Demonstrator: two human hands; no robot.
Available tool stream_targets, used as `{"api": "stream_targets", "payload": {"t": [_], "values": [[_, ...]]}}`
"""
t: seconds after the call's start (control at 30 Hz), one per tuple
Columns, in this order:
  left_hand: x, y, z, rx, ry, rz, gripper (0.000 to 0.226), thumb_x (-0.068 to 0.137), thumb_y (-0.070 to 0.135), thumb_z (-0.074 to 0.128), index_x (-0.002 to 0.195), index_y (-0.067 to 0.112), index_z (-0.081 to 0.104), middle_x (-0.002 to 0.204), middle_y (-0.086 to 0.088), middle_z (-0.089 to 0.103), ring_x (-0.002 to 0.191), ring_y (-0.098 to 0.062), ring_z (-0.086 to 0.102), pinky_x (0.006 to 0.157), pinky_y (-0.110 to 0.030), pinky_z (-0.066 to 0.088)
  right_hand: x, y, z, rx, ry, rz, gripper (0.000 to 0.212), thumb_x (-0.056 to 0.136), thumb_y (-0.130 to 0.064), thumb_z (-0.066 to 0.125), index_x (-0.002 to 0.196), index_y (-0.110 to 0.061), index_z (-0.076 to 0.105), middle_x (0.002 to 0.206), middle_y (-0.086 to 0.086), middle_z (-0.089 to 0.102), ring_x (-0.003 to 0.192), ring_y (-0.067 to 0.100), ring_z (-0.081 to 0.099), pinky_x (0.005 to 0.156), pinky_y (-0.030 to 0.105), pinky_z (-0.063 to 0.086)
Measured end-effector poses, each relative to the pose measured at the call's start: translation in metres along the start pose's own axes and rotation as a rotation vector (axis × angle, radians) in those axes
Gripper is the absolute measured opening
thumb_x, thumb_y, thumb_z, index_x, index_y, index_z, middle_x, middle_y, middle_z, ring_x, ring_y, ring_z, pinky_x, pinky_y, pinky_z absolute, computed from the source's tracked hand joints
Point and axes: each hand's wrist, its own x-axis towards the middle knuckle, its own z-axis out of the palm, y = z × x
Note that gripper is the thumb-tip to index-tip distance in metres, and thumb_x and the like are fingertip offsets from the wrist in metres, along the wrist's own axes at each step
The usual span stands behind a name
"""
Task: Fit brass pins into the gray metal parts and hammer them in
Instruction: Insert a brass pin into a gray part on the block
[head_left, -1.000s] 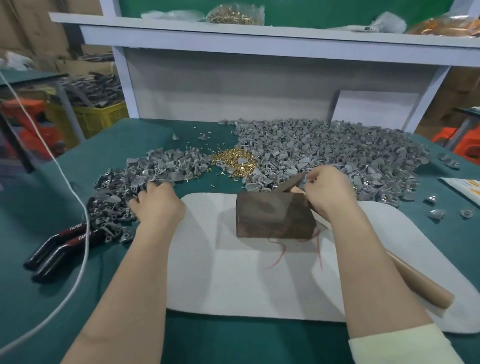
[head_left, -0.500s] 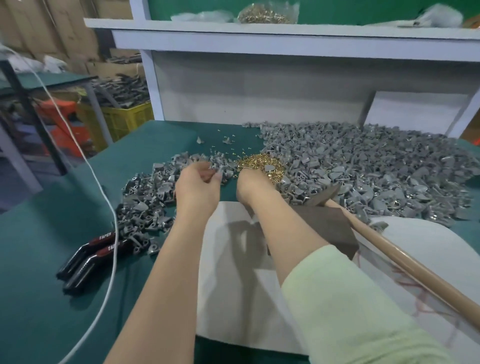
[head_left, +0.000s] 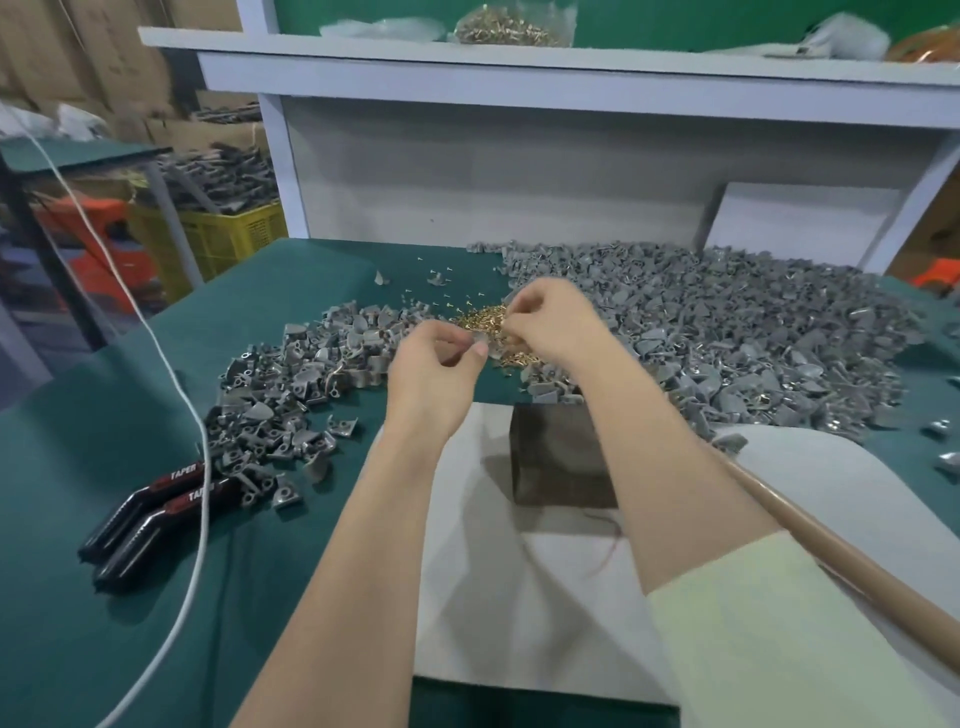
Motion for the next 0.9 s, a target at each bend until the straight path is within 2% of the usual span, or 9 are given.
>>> {"api": "stream_targets", "payload": {"t": [0.07,0.2,0.27,0.33,0.4,0.47,0.6,0.77,0.9], "values": [[-0.008,0.007,0.011,0.056,-0.077,0.06,0.004,0.087,0.018,0.067,0.088,0.018,0.063,0.081,0.007,0.065,0.079,-0.011,0.061,0.076,-0.024,0.047,-0.02,0.006,-0.027,0.146,0.012,-0.007,0.016,0.084,-0.003,0.061,0.078,-0.018,0.06,0.09,0.008,0.068,0.077,0.017,0.062,0.079,0.034,0.054],[-0.03,0.02,0.037,0.257,-0.259,0.164,0.014,0.085,0.01,0.064,0.081,0.023,0.063,0.082,0.004,0.065,0.082,-0.016,0.064,0.078,-0.024,0.05,-0.061,0.027,-0.065,0.12,0.02,-0.035,0.023,0.085,-0.001,0.061,0.075,-0.021,0.067,0.069,-0.002,0.066,0.061,0.009,0.058,0.064,0.025,0.049],[-0.043,0.024,0.047,0.39,-0.325,0.221,0.016,0.085,0.012,0.063,0.079,0.026,0.059,0.083,0.003,0.065,0.086,-0.019,0.063,0.08,-0.027,0.049,-0.079,0.041,-0.069,0.073,0.044,-0.039,0.025,0.084,-0.002,0.062,0.073,-0.024,0.068,0.072,-0.004,0.068,0.07,0.013,0.062,0.071,0.025,0.049],[-0.052,0.027,0.053,0.484,-0.386,0.253,0.016,0.085,0.014,0.062,0.08,0.028,0.057,0.091,0.0,0.068,0.096,-0.023,0.062,0.089,-0.033,0.048,-0.091,0.054,-0.067,0.042,0.066,-0.06,0.022,0.084,-0.002,0.062,0.078,-0.022,0.068,0.08,-0.004,0.069,0.08,0.014,0.064,0.079,0.025,0.05],[-0.057,0.028,0.054,0.536,-0.412,0.257,0.015,0.085,0.017,0.063,0.081,0.031,0.058,0.096,0.002,0.069,0.103,-0.023,0.06,0.096,-0.04,0.044,-0.098,0.065,-0.061,0.057,0.062,-0.083,0.021,0.084,0.001,0.06,0.087,-0.02,0.064,0.082,-0.001,0.066,0.082,0.016,0.062,0.079,0.027,0.05],[-0.058,0.027,0.053,0.511,-0.425,0.238,0.014,0.085,0.02,0.064,0.082,0.033,0.06,0.097,0.005,0.069,0.105,-0.021,0.06,0.098,-0.04,0.043,-0.101,0.072,-0.058,0.04,0.074,-0.107,0.024,0.084,0.001,0.059,0.091,-0.022,0.058,0.078,-0.004,0.063,0.077,0.015,0.06,0.077,0.027,0.05],[-0.059,0.026,0.051,0.387,-0.389,0.236,0.012,0.084,0.027,0.068,0.09,0.034,0.061,0.096,0.012,0.066,0.103,-0.014,0.059,0.1,-0.04,0.042,-0.101,0.076,-0.054,0.041,0.113,-0.161,0.033,0.083,0.0,0.059,0.086,-0.031,0.05,0.076,-0.006,0.062,0.072,0.011,0.058,0.075,0.024,0.048],[-0.058,0.028,0.053,0.469,-0.285,0.326,0.015,0.088,0.027,0.063,0.075,0.033,0.058,0.083,0.014,0.06,0.097,-0.014,0.06,0.098,-0.039,0.04,-0.1,0.074,-0.05,0.055,0.163,-0.169,0.034,0.083,-0.005,0.062,0.084,-0.036,0.049,0.073,-0.01,0.062,0.07,0.004,0.059,0.072,0.02,0.05],[-0.059,0.027,0.055,0.493,-0.208,0.377,0.016,0.088,0.025,0.06,0.074,0.031,0.057,0.091,0.011,0.062,0.099,-0.016,0.057,0.092,-0.034,0.034,-0.099,0.071,-0.048,0.119,0.177,-0.109,0.028,0.085,-0.007,0.063,0.083,-0.033,0.053,0.078,-0.004,0.065,0.075,0.013,0.062,0.077,0.031,0.053]]}}
